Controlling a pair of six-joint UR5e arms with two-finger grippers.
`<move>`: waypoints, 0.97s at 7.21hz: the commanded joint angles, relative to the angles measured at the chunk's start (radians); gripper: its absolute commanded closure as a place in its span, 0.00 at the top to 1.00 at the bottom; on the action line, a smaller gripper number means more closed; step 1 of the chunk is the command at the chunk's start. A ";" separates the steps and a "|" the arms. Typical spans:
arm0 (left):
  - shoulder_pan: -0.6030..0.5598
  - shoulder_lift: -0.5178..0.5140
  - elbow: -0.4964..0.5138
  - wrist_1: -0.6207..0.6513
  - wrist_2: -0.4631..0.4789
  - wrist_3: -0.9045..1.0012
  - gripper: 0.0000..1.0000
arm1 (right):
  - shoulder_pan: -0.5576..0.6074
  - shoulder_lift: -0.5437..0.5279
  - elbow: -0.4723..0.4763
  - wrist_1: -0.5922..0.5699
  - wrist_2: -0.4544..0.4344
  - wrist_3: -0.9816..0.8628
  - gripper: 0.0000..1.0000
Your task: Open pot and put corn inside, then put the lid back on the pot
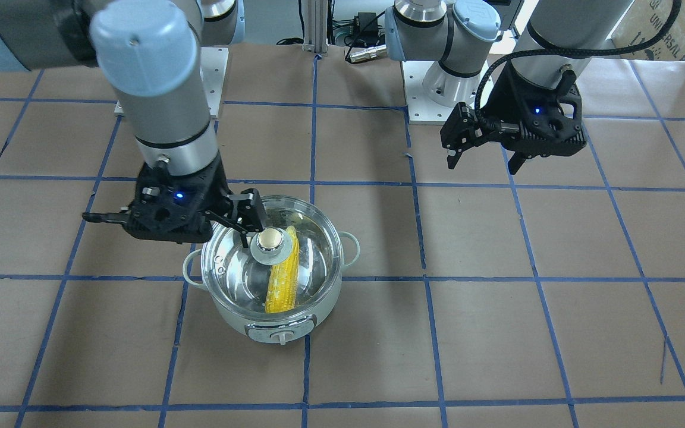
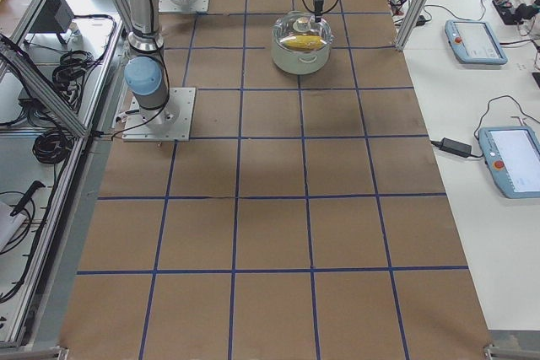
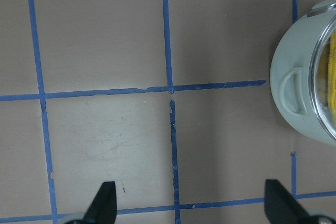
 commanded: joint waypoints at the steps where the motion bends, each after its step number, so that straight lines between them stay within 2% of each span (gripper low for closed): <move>1: 0.000 0.000 -0.004 -0.001 0.000 -0.003 0.99 | -0.058 -0.132 0.058 0.040 -0.008 -0.010 1.00; 2: 0.002 -0.001 -0.002 -0.001 0.000 -0.003 0.99 | -0.081 -0.199 0.106 0.050 -0.009 -0.024 1.00; 4: 0.002 0.000 -0.001 -0.001 0.000 -0.003 0.99 | -0.184 -0.316 0.151 0.176 0.006 -0.100 1.00; 5: 0.002 0.002 -0.001 -0.001 0.000 -0.003 0.99 | -0.189 -0.348 0.203 0.148 0.009 -0.145 0.95; 6: 0.002 0.002 -0.001 -0.001 0.000 -0.003 0.99 | -0.189 -0.353 0.227 0.064 0.021 -0.151 0.94; 7: 0.002 0.000 -0.001 -0.001 0.000 -0.001 0.99 | -0.189 -0.352 0.215 0.060 0.017 -0.160 0.99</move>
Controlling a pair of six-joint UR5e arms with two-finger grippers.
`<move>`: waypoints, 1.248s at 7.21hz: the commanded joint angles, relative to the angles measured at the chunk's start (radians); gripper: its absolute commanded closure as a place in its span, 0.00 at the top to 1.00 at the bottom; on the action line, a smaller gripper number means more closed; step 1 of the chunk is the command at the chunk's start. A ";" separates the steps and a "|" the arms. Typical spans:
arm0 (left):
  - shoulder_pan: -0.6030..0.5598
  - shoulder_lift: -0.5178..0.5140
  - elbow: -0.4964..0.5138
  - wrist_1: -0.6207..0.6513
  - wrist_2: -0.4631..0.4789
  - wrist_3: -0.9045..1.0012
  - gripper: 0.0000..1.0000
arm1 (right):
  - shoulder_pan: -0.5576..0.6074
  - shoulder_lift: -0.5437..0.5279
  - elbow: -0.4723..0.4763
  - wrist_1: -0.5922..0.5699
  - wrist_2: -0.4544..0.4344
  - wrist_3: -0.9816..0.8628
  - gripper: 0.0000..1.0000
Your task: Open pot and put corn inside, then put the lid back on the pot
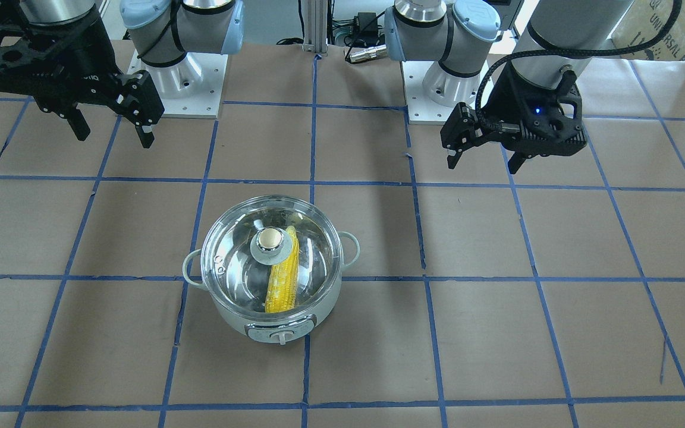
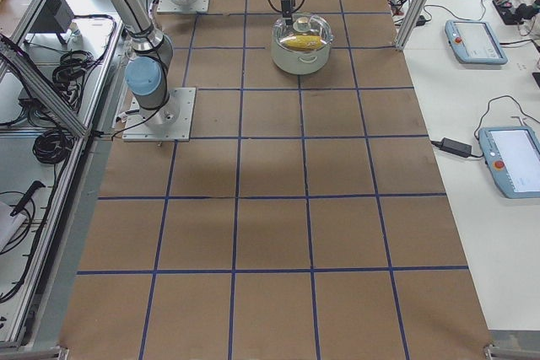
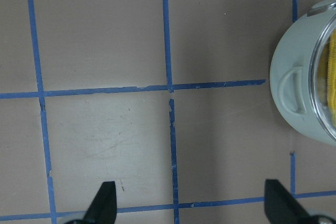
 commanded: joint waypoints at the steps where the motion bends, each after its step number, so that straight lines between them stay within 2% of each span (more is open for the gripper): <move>1: 0.000 -0.001 0.000 0.000 -0.002 0.001 0.99 | -0.005 -0.011 0.020 -0.032 -0.011 -0.018 0.99; 4: 0.000 -0.002 0.002 0.000 -0.002 0.001 0.99 | -0.013 0.006 0.017 -0.040 -0.010 -0.029 1.00; 7: 0.000 -0.004 0.002 -0.003 0.000 0.001 1.00 | -0.027 0.017 0.020 0.087 -0.002 -0.030 1.00; 9: 0.000 -0.001 0.000 -0.009 0.000 0.001 1.00 | -0.015 0.017 0.016 0.100 -0.001 -0.035 1.00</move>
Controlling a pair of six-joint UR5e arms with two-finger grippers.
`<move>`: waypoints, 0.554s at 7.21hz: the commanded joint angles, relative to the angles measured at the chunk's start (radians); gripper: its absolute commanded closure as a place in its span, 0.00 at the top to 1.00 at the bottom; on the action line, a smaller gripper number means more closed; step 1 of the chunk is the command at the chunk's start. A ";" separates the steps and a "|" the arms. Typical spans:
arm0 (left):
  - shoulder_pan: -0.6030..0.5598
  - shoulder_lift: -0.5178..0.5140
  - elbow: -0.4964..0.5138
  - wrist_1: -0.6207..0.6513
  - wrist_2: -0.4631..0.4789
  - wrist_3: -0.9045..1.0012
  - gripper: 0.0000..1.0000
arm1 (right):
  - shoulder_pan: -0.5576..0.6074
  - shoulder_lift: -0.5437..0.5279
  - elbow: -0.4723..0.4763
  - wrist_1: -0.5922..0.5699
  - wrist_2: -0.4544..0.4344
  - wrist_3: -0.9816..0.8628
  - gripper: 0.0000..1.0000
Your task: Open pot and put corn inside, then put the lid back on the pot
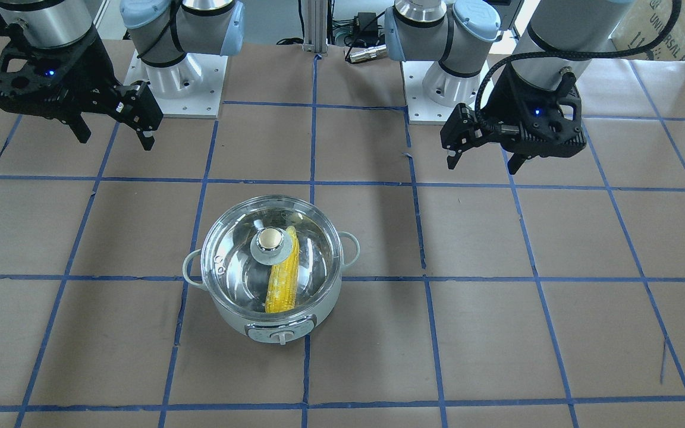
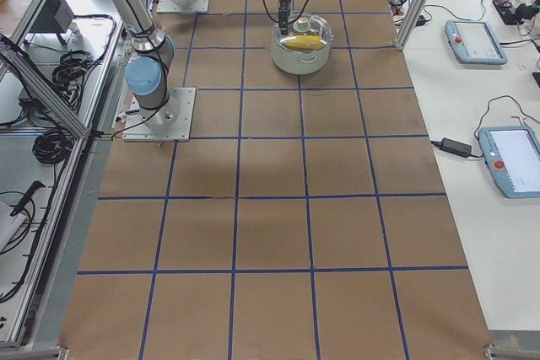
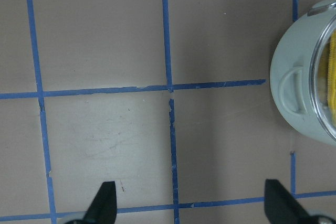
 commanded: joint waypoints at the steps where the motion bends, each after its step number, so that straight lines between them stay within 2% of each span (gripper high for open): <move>1: 0.000 0.001 -0.001 -0.002 0.000 0.000 1.00 | 0.009 0.002 -0.007 0.011 0.002 -0.006 1.00; 4: 0.002 0.000 0.000 -0.002 -0.001 0.000 1.00 | 0.035 0.016 -0.007 0.010 -0.001 -0.015 1.00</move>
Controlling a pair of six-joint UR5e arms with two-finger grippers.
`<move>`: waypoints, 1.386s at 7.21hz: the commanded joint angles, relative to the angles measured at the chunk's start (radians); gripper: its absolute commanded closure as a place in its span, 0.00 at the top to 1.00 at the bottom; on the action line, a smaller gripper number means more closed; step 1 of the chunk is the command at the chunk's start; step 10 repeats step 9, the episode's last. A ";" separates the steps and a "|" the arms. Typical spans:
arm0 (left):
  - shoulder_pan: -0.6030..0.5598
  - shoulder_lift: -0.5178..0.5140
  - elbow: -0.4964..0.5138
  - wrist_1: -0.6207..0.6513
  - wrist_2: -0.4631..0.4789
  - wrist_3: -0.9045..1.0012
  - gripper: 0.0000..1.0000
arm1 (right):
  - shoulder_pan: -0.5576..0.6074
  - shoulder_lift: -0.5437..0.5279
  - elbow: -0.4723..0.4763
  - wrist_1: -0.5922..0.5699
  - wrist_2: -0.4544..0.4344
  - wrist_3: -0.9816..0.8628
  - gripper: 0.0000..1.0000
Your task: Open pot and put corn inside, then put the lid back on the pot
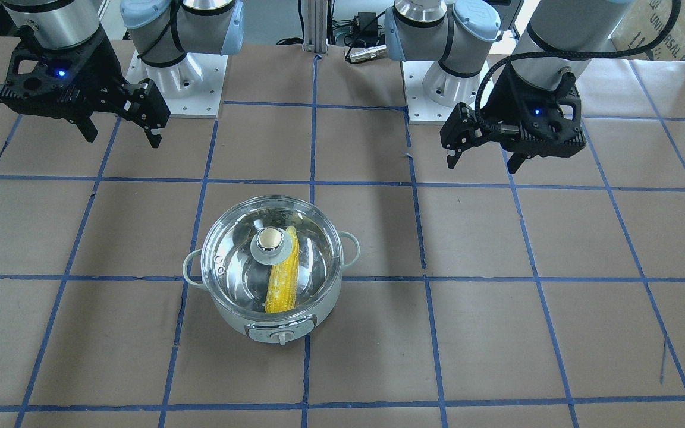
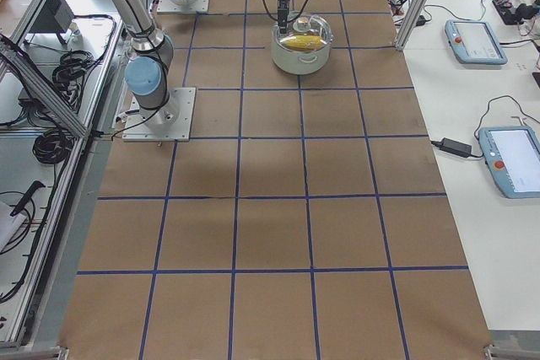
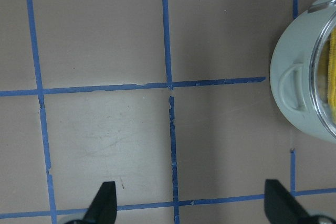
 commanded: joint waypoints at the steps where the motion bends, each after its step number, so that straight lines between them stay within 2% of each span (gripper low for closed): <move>1: 0.001 -0.002 0.000 0.000 -0.001 0.000 1.00 | 0.017 0.009 0.000 -0.001 -0.001 -0.004 1.00; 4: 0.001 0.000 -0.001 -0.002 -0.001 0.003 1.00 | 0.059 0.009 -0.002 -0.012 -0.021 0.001 1.00; 10: 0.001 0.001 -0.003 -0.002 -0.001 0.004 1.00 | 0.054 0.007 0.000 -0.006 -0.027 -0.002 1.00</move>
